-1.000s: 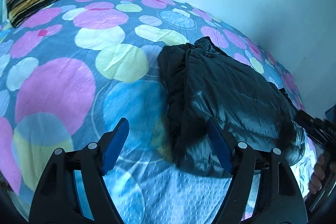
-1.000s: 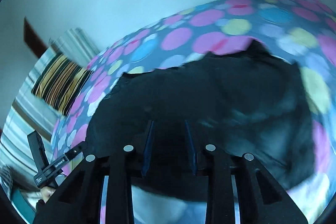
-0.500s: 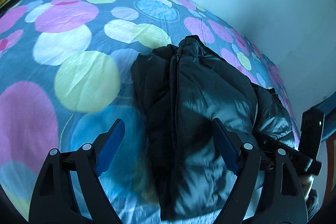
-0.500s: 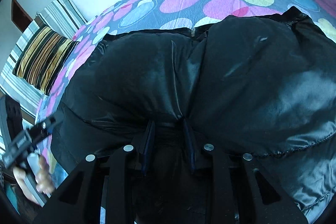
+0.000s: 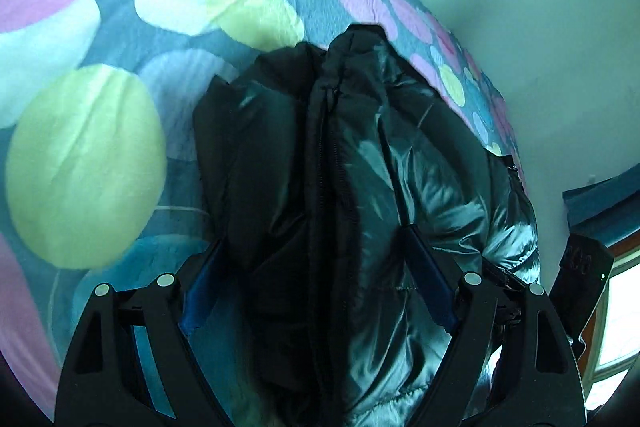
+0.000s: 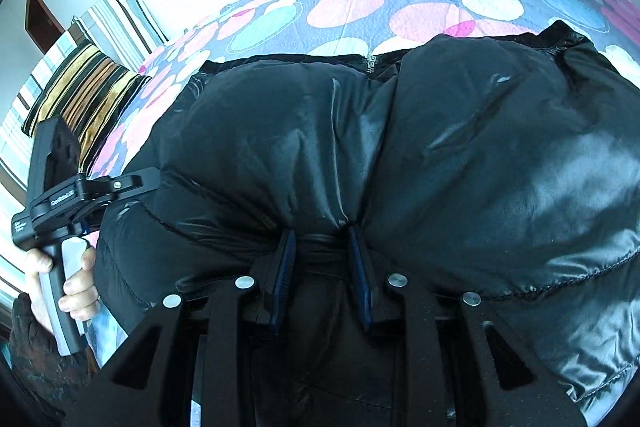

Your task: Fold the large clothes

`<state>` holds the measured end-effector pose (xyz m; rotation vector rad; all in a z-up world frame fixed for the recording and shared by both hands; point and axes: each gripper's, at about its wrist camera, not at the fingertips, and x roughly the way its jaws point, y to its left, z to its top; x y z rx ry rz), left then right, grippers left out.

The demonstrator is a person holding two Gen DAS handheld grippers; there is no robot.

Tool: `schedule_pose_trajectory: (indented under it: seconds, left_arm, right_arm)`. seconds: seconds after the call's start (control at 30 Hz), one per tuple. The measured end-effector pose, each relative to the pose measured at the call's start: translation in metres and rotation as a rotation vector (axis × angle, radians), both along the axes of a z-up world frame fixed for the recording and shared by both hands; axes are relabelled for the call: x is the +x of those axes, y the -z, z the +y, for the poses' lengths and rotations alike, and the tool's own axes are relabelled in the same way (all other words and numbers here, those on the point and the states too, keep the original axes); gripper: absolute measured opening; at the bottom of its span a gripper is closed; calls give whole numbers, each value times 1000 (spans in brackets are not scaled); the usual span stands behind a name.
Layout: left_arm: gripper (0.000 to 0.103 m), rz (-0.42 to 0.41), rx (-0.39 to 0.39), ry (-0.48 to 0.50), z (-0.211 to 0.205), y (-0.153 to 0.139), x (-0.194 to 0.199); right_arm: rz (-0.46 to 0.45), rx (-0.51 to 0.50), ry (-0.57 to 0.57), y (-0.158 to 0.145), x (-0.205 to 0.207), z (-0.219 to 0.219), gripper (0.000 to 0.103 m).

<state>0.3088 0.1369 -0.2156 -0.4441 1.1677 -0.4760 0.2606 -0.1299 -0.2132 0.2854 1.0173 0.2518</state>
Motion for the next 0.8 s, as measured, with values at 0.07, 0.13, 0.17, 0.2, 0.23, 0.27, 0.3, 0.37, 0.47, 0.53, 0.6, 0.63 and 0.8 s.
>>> schedule_pose_trajectory:
  seconds: [0.07, 0.13, 0.17, 0.2, 0.23, 0.27, 0.3, 0.37, 0.47, 0.53, 0.6, 0.63, 0.8]
  left_arm:
    - [66, -3, -24, 12, -1, 4, -1]
    - [53, -25, -24, 23, -3, 0, -2]
    - [45, -39, -17, 29, -5, -4, -4]
    - [42, -56, -6, 36, -7, -11, -6]
    - [36, -66, 3, 40, -9, -15, -8]
    - [31, -78, 15, 42, -12, -21, -10]
    - [29, -90, 23, 40, -14, -28, -13]
    - [25, -117, 30, 37, -17, -41, -17]
    - [24, -173, 35, 43, -29, -71, -26]
    - [24, -214, 53, 60, -45, -93, -33]
    - [24, -256, 101, 83, -68, -114, -42]
    - [24, -274, 127, 92, -81, -121, -46]
    - [24, -323, 239, 94, -123, -147, -58]
  right_arm:
    - [-4, -5, 2, 0, 0, 1, 27]
    - [-7, -8, 4, 1, 0, 2, 27]
    - [-8, -9, 4, 1, 0, 2, 27]
    - [-9, -9, 4, 1, 0, 2, 27]
    - [-9, -10, 6, 1, 0, 3, 27]
    - [-10, -11, 6, 1, 0, 3, 27]
    - [-10, -12, 7, 2, 0, 4, 27]
    - [-10, -15, 8, 2, 0, 4, 27]
    - [-9, -15, 9, 3, 0, 4, 27]
    - [-11, -16, 8, 3, 0, 4, 27]
    - [-12, -11, 8, 3, 0, 4, 27]
    - [-12, -5, 8, 3, -1, 3, 27]
    - [-19, 18, 13, 0, -2, -5, 24]
